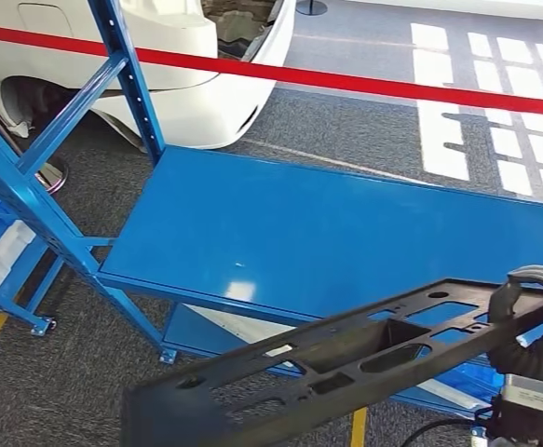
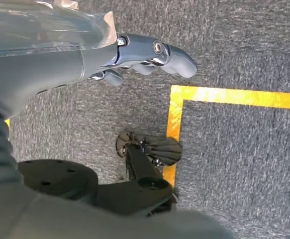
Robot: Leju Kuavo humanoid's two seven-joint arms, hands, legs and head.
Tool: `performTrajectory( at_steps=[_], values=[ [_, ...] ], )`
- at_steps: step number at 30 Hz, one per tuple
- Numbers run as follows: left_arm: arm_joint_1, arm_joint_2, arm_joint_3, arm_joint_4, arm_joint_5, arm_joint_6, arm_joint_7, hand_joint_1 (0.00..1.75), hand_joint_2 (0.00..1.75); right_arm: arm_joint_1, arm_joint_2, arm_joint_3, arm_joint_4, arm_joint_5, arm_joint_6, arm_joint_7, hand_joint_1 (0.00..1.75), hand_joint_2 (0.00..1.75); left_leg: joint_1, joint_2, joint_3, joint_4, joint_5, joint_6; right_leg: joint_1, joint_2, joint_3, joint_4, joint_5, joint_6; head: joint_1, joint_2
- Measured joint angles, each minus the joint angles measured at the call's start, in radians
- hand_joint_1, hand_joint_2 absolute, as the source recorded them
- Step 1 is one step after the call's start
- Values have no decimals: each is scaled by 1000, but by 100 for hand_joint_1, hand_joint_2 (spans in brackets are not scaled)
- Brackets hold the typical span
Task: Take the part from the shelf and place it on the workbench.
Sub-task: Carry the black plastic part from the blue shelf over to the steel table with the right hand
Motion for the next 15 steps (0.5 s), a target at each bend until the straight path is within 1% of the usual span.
performTrajectory(
  at_steps=[1, 2, 4, 5, 6, 7, 8, 9, 10, 11, 12, 13, 14, 15],
  values=[
    [1, 0, 4, 0, 4, -2, -4, 0, 175, 7, 2, 9, -10, -51, 35, -13, 175, 175, 0, 0, -8, 20, -16, -4, -2, -1, 2, -5, 3, -7, -1, 0],
    [3, 0, 9, 0, 7, -4, -8, 0, 175, 14, 5, 20, -19, -99, 68, -26, 175, 175, 1, 1, -27, 62, -43, -7, -4, -3, 4, -9, 5, -12, -2, 0],
    [8, 0, 17, 0, 11, -5, -15, 0, 175, 29, 11, 42, -34, -174, 127, -46, 175, 175, 0, 1, -85, 190, -106, -11, -2, -4, 5, -10, 5, -17, -2, 0],
    [11, 0, 20, 0, 11, -5, -17, 0, 175, 37, 13, 53, -41, -200, 151, -53, 175, 175, 0, 1, -109, 244, -123, -12, -2, -4, 5, -9, 5, -18, -2, 0],
    [14, 0, 23, 0, 13, -5, -19, 0, 175, 45, 14, 62, -46, -223, 175, -58, 175, 175, 0, 1, -118, 265, -122, -13, -1, -4, 5, -8, 4, -18, -2, 0],
    [16, 0, 27, 0, 16, -5, -21, 0, 175, 52, 15, 72, -52, -245, 198, -61, 175, 175, 1, 1, -110, 248, -103, -13, -1, -3, 6, -6, 3, -18, -2, 0],
    [17, 0, 31, 0, 19, -6, -22, 0, 175, 58, 15, 81, -58, -266, 220, -63, 175, 175, 1, 1, -85, 196, -71, -12, -1, -2, 7, -4, 1, -17, -2, 0],
    [16, 0, 36, 0, 23, -8, -23, 0, 175, 64, 15, 90, -62, -290, 245, -64, 175, 175, 1, 1, -52, 127, -39, -10, -1, -1, 7, -1, -2, -14, -3, 0],
    [16, 0, 40, 0, 27, -11, -23, 0, 175, 71, 15, 100, -65, -316, 272, -63, 175, 175, 1, 1, -23, 64, -16, -6, 1, 0, 6, 4, -5, -10, -2, 0],
    [15, 0, 43, 0, 29, -14, -23, 0, 175, 78, 14, 110, -67, -346, 305, -60, 175, 175, 0, 1, -3, 22, -2, -3, 3, 0, 4, 8, -8, -5, -2, 0],
    [16, 0, 46, 0, 31, -18, -22, 0, 175, 87, 13, 121, -66, -382, 344, -55, 175, 175, -2, 0, 5, 3, -1, 1, 4, 1, 3, 10, -9, -1, -4, 0],
    [17, 0, 49, 0, 31, -20, -20, 0, 175, 95, 12, 135, -63, -423, 386, -50, 175, 175, -4, 0, 6, 0, -1, 5, 5, 1, 2, 11, -9, 4, -12, 0],
    [18, 0, 52, 0, 31, -21, -18, 0, 175, 104, 10, 151, -59, -465, 430, -44, 175, 175, -4, 0, 6, -1, 0, 10, 4, 2, 3, 10, -9, 8, -30, 0],
    [18, 0, 55, 0, 30, -22, -17, 0, 175, 113, 6, 168, -54, -506, 470, -38, 175, 175, -2, 0, 7, -3, 2, 15, 3, 1, 2, 13, -14, 12, -61, 0]
  ],
)
